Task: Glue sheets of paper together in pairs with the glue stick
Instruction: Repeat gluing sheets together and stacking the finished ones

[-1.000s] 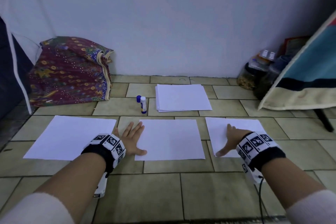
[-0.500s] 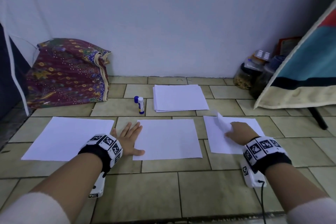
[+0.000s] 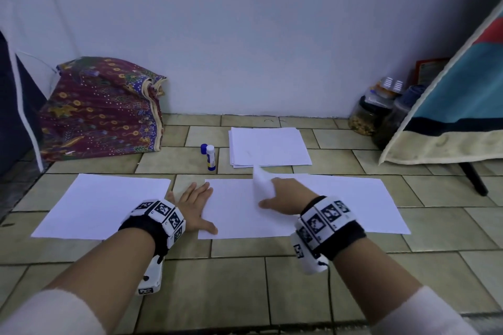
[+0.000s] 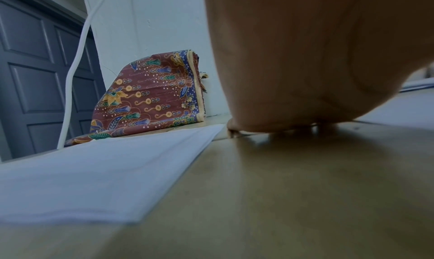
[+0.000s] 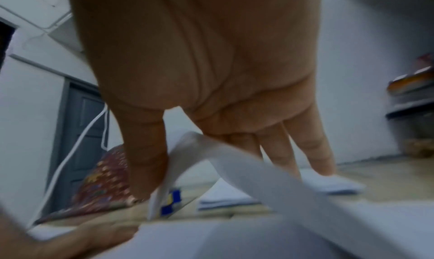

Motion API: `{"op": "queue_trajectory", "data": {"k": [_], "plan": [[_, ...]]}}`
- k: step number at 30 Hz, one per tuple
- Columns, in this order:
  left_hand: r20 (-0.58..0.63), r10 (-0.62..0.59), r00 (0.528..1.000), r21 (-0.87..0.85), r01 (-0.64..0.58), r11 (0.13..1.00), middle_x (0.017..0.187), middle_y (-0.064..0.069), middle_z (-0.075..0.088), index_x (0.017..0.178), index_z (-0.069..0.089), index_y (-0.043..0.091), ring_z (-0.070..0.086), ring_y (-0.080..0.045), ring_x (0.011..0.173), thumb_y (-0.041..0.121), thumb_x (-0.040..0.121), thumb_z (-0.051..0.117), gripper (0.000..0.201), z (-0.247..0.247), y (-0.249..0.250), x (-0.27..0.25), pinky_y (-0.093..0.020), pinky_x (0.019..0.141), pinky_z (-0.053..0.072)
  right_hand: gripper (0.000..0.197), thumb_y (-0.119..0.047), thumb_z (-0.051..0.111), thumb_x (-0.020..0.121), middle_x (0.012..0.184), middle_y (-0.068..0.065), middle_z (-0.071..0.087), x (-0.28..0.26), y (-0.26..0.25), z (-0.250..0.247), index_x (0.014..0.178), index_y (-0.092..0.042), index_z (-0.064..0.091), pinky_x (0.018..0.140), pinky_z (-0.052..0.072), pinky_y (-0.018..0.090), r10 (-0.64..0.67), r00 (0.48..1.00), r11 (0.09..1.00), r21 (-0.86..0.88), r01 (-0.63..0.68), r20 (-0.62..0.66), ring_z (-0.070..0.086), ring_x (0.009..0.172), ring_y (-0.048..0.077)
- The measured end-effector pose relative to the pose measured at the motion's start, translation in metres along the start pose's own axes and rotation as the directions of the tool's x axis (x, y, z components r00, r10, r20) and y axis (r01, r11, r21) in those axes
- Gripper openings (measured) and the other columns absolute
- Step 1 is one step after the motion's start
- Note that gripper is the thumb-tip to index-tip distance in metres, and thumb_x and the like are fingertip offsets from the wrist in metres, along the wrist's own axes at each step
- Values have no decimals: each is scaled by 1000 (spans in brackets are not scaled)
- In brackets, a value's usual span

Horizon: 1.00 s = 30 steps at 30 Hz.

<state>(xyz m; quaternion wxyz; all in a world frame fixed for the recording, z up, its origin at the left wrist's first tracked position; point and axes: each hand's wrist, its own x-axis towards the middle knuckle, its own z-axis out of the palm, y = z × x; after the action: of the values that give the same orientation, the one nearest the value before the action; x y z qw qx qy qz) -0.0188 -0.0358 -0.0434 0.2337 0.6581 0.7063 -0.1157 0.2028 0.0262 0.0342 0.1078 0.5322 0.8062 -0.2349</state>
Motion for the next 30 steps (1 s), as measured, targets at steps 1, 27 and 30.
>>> {"op": "queue_trajectory", "data": {"k": [1,27,30], "plan": [[-5,-11,1000,-9,11,1000,159,12,-15,153,-7,25,-14,-13,147,94,8,18,163,-1,2,0,-53,116,-3,56,-45,57,90,129,8,54,4,-7,6,130,-8,46,86,38,27,-11,1000,1000,-2,11,22,50,118,24],[44,-65,997,-2,65,998,157,11,-23,152,-13,23,-23,-14,145,61,83,58,106,2,-1,8,-58,114,-8,65,-53,40,95,141,15,44,17,-68,46,137,-4,40,113,21,50,38,996,997,-64,-33,79,35,135,31],[38,-69,997,-5,70,998,157,12,-23,152,-12,24,-23,-14,145,61,82,58,106,4,-2,10,-58,114,-8,65,-53,39,95,143,16,42,19,-73,48,137,-3,39,113,20,51,43,996,997,-62,-38,84,33,136,31]]}}
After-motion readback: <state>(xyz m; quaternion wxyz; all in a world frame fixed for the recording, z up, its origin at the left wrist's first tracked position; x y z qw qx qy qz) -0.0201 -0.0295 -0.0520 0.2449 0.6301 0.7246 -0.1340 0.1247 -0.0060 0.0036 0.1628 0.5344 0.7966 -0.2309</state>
